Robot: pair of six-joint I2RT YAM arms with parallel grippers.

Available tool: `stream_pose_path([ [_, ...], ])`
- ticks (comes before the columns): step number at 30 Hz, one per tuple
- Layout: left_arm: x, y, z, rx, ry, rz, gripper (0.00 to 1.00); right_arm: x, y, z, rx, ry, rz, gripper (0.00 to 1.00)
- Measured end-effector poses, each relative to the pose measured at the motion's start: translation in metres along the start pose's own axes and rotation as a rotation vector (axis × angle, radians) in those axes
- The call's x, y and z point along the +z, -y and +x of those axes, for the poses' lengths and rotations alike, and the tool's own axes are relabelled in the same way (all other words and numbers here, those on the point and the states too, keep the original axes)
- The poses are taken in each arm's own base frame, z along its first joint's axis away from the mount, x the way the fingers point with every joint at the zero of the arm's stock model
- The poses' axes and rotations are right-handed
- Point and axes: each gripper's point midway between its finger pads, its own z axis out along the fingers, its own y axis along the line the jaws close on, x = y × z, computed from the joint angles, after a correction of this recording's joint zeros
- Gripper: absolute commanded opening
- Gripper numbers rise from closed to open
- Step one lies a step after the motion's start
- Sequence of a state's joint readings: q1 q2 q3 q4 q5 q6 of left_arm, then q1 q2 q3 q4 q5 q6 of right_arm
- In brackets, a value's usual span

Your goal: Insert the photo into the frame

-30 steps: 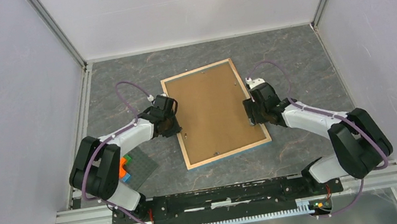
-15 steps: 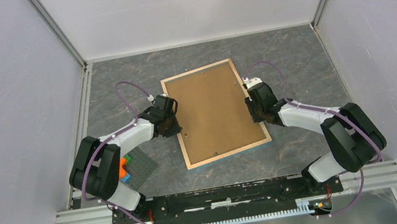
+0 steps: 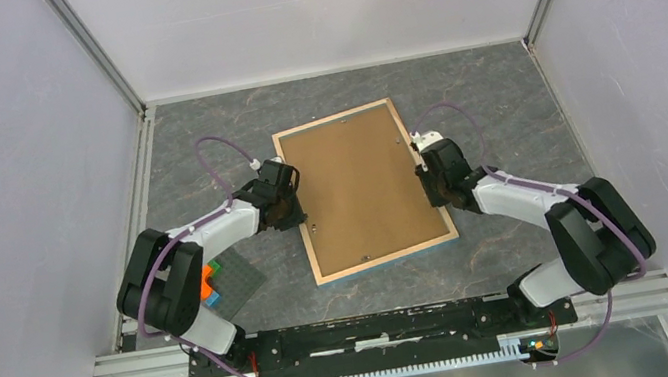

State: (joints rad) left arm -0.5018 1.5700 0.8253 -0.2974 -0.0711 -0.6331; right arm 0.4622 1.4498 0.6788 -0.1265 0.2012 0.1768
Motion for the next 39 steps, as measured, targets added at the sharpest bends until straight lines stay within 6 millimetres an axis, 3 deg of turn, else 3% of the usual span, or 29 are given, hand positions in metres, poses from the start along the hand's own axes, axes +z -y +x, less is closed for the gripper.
stream_pose_path([
  [4, 0.000, 0.001, 0.001, 0.015, -0.002, 0.007, 0.02, -0.016, -0.001, 0.000, -0.003, 0.001, -0.027, 0.64],
  [7, 0.000, 0.002, 0.001, 0.029, 0.002, 0.006, 0.02, -0.031, 0.000, -0.017, -0.001, 0.072, -0.032, 0.66],
  [10, -0.001, 0.004, 0.004, 0.046, 0.005, 0.009, 0.02, -0.030, 0.003, -0.034, 0.009, 0.091, -0.014, 0.65],
  [18, -0.003, 0.012, 0.011, 0.077, -0.003, 0.022, 0.02, 0.031, 0.009, -0.103, 0.078, 0.070, 0.018, 0.63],
  [21, -0.002, 0.012, 0.011, 0.077, -0.003, 0.022, 0.02, 0.048, 0.014, -0.114, 0.091, 0.062, 0.032, 0.63],
  [30, -0.002, 0.012, 0.011, 0.077, -0.001, 0.024, 0.02, 0.086, 0.019, -0.128, 0.111, 0.034, 0.037, 0.59],
  [39, -0.002, 0.012, 0.011, 0.078, -0.001, 0.024, 0.02, 0.100, 0.018, -0.121, 0.117, 0.008, 0.037, 0.56],
])
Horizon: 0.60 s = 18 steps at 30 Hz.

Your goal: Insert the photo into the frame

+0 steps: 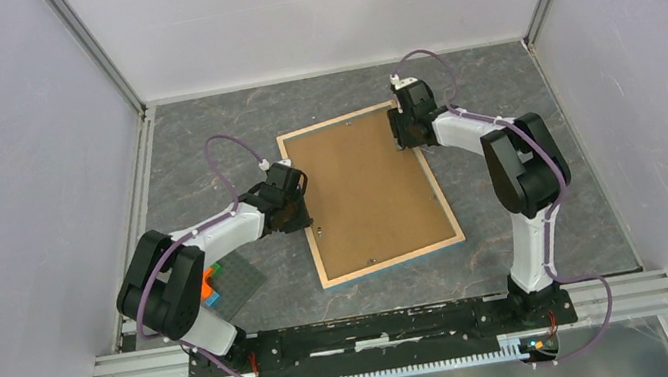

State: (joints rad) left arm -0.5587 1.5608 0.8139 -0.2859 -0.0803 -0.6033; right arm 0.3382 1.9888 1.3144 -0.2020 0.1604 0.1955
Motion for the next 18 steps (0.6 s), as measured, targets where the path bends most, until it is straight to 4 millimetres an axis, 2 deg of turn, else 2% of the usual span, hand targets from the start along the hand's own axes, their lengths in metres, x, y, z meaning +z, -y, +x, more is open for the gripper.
stream_pose_path([
  [4, 0.0000, 0.0000, 0.0001, 0.000, 0.000, 0.000, 0.02, 0.0019, -0.0008, -0.0032, 0.001, 0.005, -0.001, 0.53],
  [13, 0.0000, 0.0001, -0.0001, 0.000, 0.001, 0.001, 0.02, 0.0024, 0.0063, -0.0024, -0.011, 0.001, 0.019, 0.16],
  [18, 0.0002, 0.0000, 0.0002, 0.000, 0.001, 0.001, 0.02, 0.0026, 0.0083, -0.0024, -0.022, 0.000, 0.020, 0.00],
])
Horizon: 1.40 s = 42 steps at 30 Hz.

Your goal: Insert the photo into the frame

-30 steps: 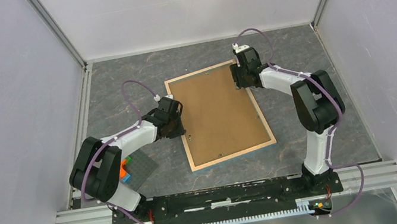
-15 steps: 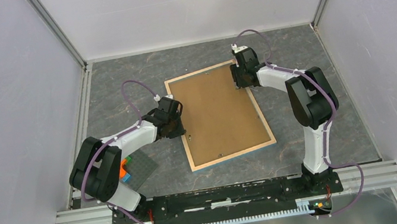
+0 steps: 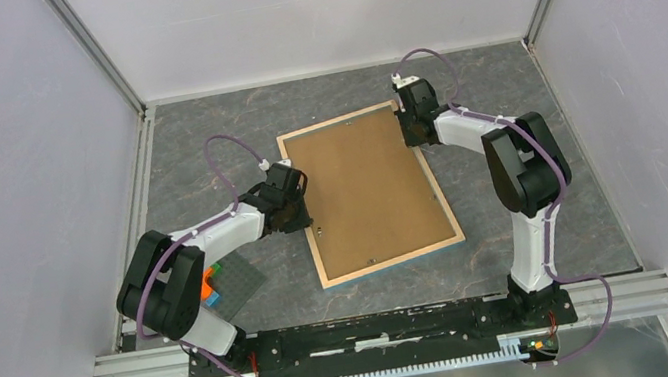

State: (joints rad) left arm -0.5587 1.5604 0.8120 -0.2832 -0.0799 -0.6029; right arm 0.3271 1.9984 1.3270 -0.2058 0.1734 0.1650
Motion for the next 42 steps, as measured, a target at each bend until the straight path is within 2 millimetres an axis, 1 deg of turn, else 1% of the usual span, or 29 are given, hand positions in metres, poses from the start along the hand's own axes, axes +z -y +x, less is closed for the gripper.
stream_pose_path([
  [4, 0.000, 0.000, 0.000, 0.000, 0.000, 0.000, 0.02, 0.000, 0.000, 0.000, -0.013, 0.000, -0.004, 0.00],
  [5, 0.000, 0.000, 0.000, 0.000, 0.000, 0.000, 0.02, -0.001, 0.000, 0.000, -0.013, 0.003, -0.006, 0.02],
  [7, 0.000, 0.000, 0.000, 0.000, 0.000, 0.000, 0.02, -0.001, 0.000, 0.000, -0.010, 0.014, -0.011, 0.12],
  [9, 0.000, 0.000, 0.000, 0.000, -0.001, -0.001, 0.02, -0.002, 0.000, 0.001, -0.005, 0.025, -0.016, 0.28],
  [10, 0.000, 0.000, 0.000, 0.001, -0.007, -0.002, 0.02, -0.004, 0.000, 0.004, -0.003, 0.029, -0.023, 0.33],
  [11, 0.000, 0.000, 0.001, 0.002, -0.016, -0.007, 0.02, -0.007, 0.001, 0.007, 0.003, 0.032, -0.027, 0.37],
  [13, 0.001, 0.002, 0.000, 0.007, -0.036, -0.018, 0.02, -0.016, 0.003, 0.021, 0.014, 0.026, -0.046, 0.38],
  [14, 0.001, 0.003, 0.000, 0.011, -0.048, -0.025, 0.02, -0.024, 0.002, 0.031, 0.017, 0.026, -0.065, 0.37],
  [16, 0.002, 0.004, -0.001, 0.016, -0.074, -0.041, 0.02, -0.040, 0.003, 0.050, 0.020, 0.020, -0.083, 0.30],
  [17, 0.003, 0.005, -0.001, 0.019, -0.087, -0.047, 0.02, -0.044, 0.005, 0.056, 0.022, 0.017, -0.086, 0.27],
  [19, 0.004, 0.006, -0.002, 0.024, -0.116, -0.065, 0.02, -0.055, 0.010, 0.071, 0.032, 0.026, -0.088, 0.20],
  [22, 0.005, 0.008, -0.006, 0.036, -0.153, -0.094, 0.02, -0.071, 0.016, 0.090, 0.053, 0.044, -0.090, 0.06],
  [25, 0.008, 0.009, -0.011, 0.059, -0.193, -0.131, 0.02, -0.091, 0.020, 0.114, 0.097, 0.072, -0.092, 0.04],
  [28, 0.012, 0.011, -0.020, 0.089, -0.234, -0.178, 0.02, -0.111, 0.021, 0.139, 0.163, 0.108, -0.109, 0.04],
  [29, 0.014, 0.012, -0.023, 0.099, -0.250, -0.191, 0.02, -0.116, 0.020, 0.144, 0.183, 0.122, -0.117, 0.04],
  [32, 0.023, 0.017, -0.041, 0.136, -0.268, -0.225, 0.02, -0.132, 0.016, 0.162, 0.281, 0.182, -0.161, 0.02],
  [35, 0.035, 0.020, -0.063, 0.177, -0.256, -0.251, 0.02, -0.143, 0.009, 0.167, 0.345, 0.251, -0.224, 0.00],
  [36, 0.041, 0.023, -0.075, 0.181, -0.237, -0.252, 0.02, -0.146, 0.002, 0.173, 0.356, 0.255, -0.262, 0.00],
  [38, 0.053, 0.031, -0.096, 0.188, -0.200, -0.239, 0.02, -0.149, -0.010, 0.176, 0.386, 0.276, -0.333, 0.00],
  [42, 0.069, 0.038, -0.126, 0.206, -0.147, -0.214, 0.02, -0.155, -0.033, 0.181, 0.401, 0.256, -0.435, 0.01],
])
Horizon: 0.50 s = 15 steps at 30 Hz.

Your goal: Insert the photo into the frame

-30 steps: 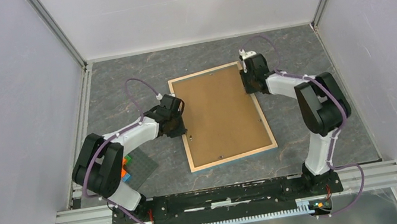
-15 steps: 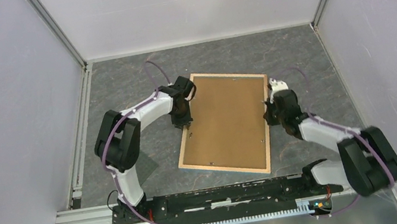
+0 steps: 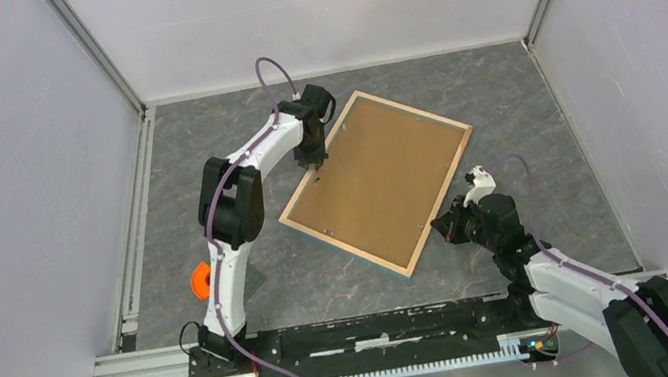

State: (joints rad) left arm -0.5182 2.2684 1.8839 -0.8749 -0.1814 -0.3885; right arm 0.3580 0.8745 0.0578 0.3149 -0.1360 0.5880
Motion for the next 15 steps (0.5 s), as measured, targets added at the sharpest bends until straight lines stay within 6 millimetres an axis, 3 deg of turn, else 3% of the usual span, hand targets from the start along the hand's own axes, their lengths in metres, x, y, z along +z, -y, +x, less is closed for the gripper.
stream_pose_path([
  [1, 0.002, 0.000, -0.004, 0.001, 0.008, 0.001, 0.04, 0.000, -0.005, 0.003, 0.001, -0.013, -0.017, 0.03],
  [2, 0.003, 0.000, -0.009, 0.003, 0.018, 0.003, 0.13, 0.001, -0.009, 0.005, 0.001, -0.024, -0.030, 0.05],
  [6, 0.004, -0.003, -0.012, 0.000, 0.038, -0.006, 0.62, -0.002, -0.018, 0.009, -0.040, -0.070, -0.048, 0.18],
  [8, 0.000, -0.005, -0.009, -0.023, 0.058, -0.007, 0.77, -0.003, -0.020, 0.007, -0.079, -0.104, -0.033, 0.26],
  [12, -0.026, -0.011, 0.014, -0.040, 0.064, 0.004, 0.99, -0.003, -0.023, -0.019, -0.185, -0.104, 0.019, 0.33],
  [15, -0.066, -0.012, 0.030, -0.072, 0.105, 0.067, 1.00, 0.000, -0.027, -0.048, -0.251, -0.074, 0.056, 0.33],
])
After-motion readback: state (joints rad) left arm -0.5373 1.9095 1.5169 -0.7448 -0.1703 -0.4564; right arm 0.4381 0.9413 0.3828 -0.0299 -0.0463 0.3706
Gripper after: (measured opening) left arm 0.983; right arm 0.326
